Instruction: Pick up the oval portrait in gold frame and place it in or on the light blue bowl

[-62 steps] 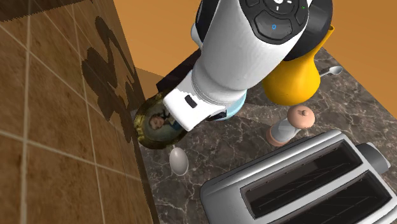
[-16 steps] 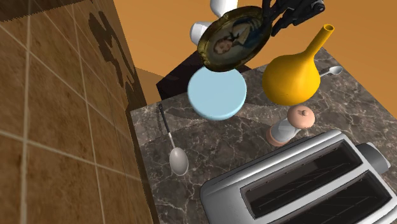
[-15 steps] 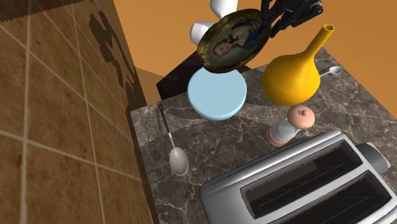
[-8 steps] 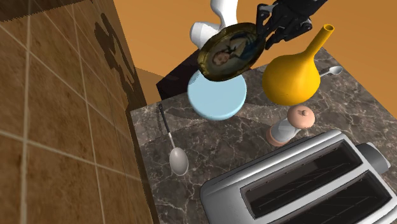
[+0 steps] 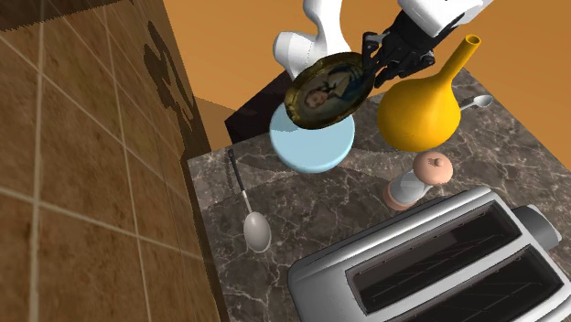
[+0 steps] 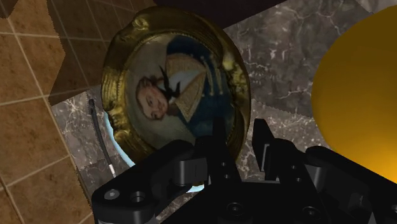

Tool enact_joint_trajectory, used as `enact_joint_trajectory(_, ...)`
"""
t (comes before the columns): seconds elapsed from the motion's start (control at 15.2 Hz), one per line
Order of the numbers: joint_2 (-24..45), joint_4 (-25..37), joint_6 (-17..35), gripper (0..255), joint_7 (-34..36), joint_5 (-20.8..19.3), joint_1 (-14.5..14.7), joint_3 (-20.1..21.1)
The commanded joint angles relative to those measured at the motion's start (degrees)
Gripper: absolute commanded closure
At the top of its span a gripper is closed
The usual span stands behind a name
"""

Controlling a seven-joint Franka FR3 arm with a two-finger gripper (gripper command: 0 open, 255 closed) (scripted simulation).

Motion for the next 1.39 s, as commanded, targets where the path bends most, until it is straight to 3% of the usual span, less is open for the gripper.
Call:
enact_joint_trajectory(0.0,-0.5,-1.1,0.7,255,-0.1,0.1,0.1,-0.1)
enact_joint_trajectory(0.4,-0.4,-1.1,0.7,255,-0.1,0.1,0.1,-0.1)
enact_joint_trajectory(0.46,-0.4,-1.1,0.7,0,-0.1,0.1,0.1,-0.1)
enact_joint_trajectory(0.79,-0.4,-1.1,0.7,0,-0.1,0.1,0.1,-0.1)
enact_joint_trajectory(1.06,5.4,11.5,-6.4,0,1.6,-1.1,-1.3,2.3)
enact_joint_trajectory(1.32,5.4,11.5,-6.4,0,1.6,-1.1,-1.3,2.3)
